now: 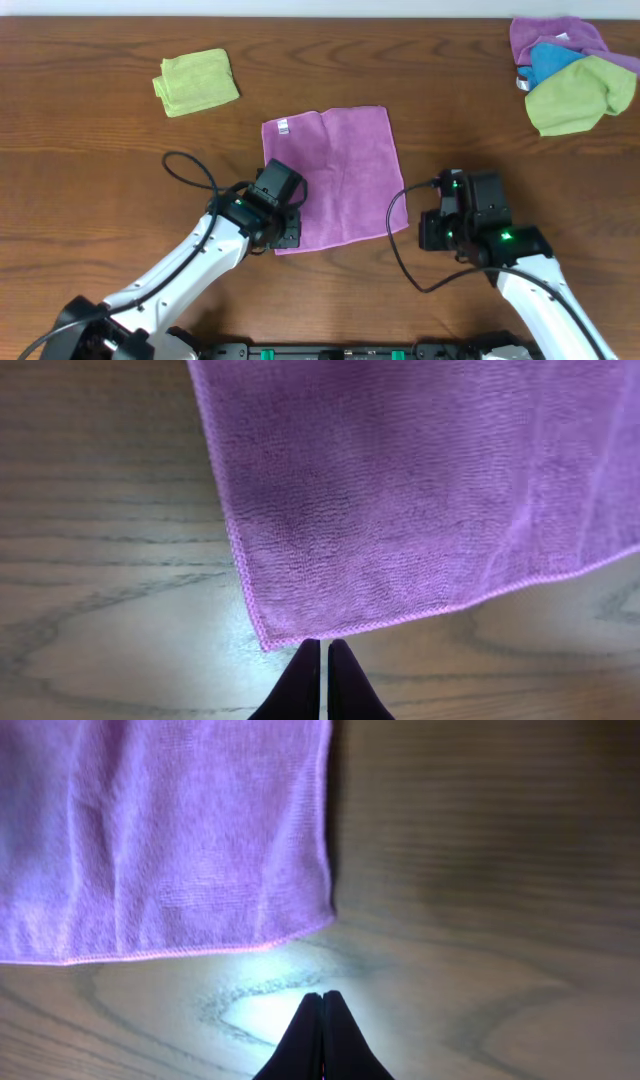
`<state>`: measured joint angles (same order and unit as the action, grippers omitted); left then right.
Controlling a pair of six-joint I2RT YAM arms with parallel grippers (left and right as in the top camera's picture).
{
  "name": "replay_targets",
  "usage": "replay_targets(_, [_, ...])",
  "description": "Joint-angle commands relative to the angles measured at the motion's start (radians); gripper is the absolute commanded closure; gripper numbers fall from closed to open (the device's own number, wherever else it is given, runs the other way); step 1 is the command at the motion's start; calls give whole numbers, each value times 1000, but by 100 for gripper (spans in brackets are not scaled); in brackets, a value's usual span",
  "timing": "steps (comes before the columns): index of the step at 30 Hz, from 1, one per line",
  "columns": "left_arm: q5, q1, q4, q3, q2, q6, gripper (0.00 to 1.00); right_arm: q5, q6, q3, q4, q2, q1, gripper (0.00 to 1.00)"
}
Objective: Fold the cloth
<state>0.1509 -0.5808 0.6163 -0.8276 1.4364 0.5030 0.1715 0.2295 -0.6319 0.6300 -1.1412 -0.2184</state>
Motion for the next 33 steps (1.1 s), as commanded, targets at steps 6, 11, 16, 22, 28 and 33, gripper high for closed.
replay_targets(6, [-1, -2, -57, 5, 64, 78, 94, 147, 1, 23, -174, -161, -31, 99])
replay_targets(11, [2, -2, -68, 5, 95, 75, 94, 154, -6, 21, -232, -242, -32, 99])
replay_targets(16, [2, -2, -75, 5, 95, 68, 94, 146, -18, 21, -281, -266, -32, 99])
replay_targets(22, [-2, -2, -75, 5, 95, 45, 94, 139, -21, 18, -333, -350, -32, 98])
replay_targets(28, [-4, -2, -68, 5, 95, 22, 94, 104, -21, 16, -281, -383, -32, 99])
replay_targets(33, [-5, -2, -63, 5, 95, 5, 94, 88, -5, 16, -156, -383, -33, 99])
